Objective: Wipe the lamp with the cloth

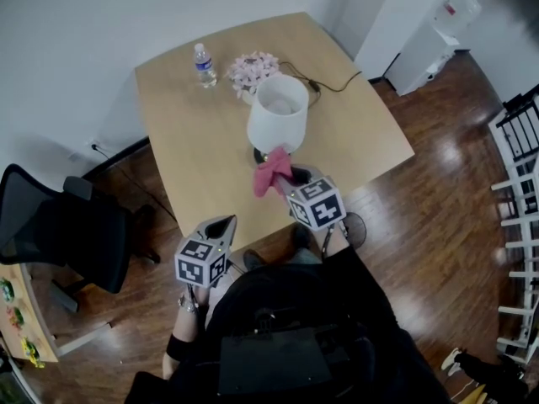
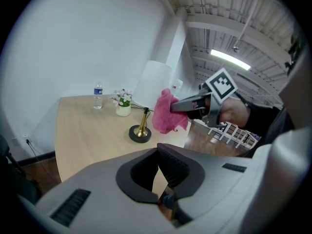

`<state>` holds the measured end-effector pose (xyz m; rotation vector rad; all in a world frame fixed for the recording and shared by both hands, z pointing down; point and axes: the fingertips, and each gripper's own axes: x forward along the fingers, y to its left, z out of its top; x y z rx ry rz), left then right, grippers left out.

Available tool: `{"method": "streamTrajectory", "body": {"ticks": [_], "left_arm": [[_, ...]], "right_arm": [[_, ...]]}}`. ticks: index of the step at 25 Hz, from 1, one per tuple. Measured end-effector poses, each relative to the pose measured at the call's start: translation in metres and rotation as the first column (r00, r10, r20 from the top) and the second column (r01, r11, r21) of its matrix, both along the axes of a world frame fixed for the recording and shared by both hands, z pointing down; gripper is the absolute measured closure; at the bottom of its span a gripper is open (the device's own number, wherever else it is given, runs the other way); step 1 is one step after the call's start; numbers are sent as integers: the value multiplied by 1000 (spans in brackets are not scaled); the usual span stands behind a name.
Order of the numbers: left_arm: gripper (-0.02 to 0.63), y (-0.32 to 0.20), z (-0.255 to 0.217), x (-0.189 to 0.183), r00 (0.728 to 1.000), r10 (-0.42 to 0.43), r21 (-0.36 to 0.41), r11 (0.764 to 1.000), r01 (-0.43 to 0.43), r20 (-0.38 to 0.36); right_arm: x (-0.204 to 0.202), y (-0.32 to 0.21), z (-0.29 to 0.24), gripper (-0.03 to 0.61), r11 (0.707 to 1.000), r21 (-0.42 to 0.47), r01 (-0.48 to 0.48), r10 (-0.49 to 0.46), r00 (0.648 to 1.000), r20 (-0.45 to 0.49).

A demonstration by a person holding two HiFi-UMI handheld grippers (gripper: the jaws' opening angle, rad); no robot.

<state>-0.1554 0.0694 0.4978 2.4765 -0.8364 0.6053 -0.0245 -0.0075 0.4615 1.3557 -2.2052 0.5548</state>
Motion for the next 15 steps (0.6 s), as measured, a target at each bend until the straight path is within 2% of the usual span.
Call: {"method": "streamTrajectory", "body": {"ticks": [4,7,9,15], "left_arm": [[612,-2,0,2,1000,16,2,1000,-16,6],[612,-4,-1,5,1000,11,3,1000,-11,17],[612,-5,-3,8,999,-3,1,1000,3,33],[612,-7,-7,20,995,-42,-23,999,44,90]], "right_arm": [[-15,-11,-82,500,986,164,19,-23,999,27],[-21,-25,-116,500,972,235,27,-37,999,36],[-20,-35,-121,500,968,249,32,-45,998,44],[-14,-44,-93,500,982,182,58,-81,989,125]]}}
